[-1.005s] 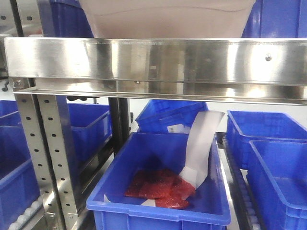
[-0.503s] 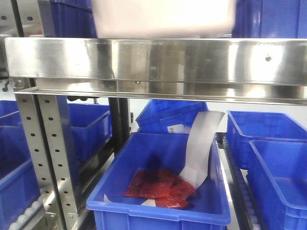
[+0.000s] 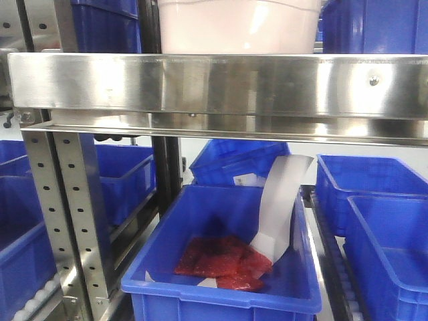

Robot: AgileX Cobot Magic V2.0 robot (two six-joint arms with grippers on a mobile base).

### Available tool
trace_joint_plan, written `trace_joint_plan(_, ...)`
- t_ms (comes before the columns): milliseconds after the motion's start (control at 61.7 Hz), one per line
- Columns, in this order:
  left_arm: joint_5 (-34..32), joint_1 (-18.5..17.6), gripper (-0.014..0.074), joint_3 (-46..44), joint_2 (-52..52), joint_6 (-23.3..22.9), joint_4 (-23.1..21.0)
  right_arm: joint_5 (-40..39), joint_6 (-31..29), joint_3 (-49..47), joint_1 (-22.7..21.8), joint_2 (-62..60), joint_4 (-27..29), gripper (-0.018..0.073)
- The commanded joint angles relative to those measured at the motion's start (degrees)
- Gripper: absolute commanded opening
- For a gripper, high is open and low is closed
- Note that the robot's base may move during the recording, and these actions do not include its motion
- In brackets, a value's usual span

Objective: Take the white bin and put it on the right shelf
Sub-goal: 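Lower the bin onto the upper roller shelf and open both grippers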

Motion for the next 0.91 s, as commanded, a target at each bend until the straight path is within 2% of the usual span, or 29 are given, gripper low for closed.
trace_joint_plan(0,4.5,-0.3,-0.0062,-1.9,-4.1,0.3,-2.3,-0.8,2.4,-0.8,0.0,-5.2,2.1,0.0067)
trace_joint_plan(49,7.1,-0.3,-0.0139,-1.9,-5.0,0.3,-0.8,-1.0,3.0,0.8,0.0,-7.5,0.9,0.0067)
trace_joint_plan(113,8.8,-0.3,-0.0118,-1.9,-6.4,-2.9,3.0,-1.6,3.9,3.9,0.0,-11.1,-2.3,0.0067)
trace_joint_plan(146,9.2,-0.3,-0.0118,-1.9,-7.0,-5.9,6.3,-2.2,4.7,5.9,0.0,-13.0,-3.9,0.0067)
trace_joint_plan(243,9.5,-0.3,-0.0118,-1.3,-9.3,-16.9,21.3,-6.3,6.8,15.3,0.0,-19.7,-10.0,0.0067)
trace_joint_plan(276,9.4,-0.3,-0.0118,-0.5,-10.2,-19.9,25.0,-8.3,7.3,18.6,0.0,-22.0,-11.7,0.0067)
trace_joint_plan(373,7.5,-0.3,-0.0118,3.3,-12.9,-25.4,31.5,-15.1,8.6,29.4,0.0,-29.2,-15.5,0.0067)
trace_joint_plan(519,0.8,-0.3,-0.0118,13.4,-18.3,-29.2,36.0,-24.7,9.0,42.9,0.0,-39.5,-16.4,0.0067)
trace_joint_plan(681,-9.8,-0.3,-0.0118,29.1,-27.2,-29.0,38.1,-30.8,9.0,53.7,0.0,-52.3,-16.4,0.0067)
trace_joint_plan(892,-26.5,-0.3,-0.0118,49.9,-42.4,-25.9,37.8,-35.9,9.0,61.4,0.0,-67.8,-16.4,0.0067)
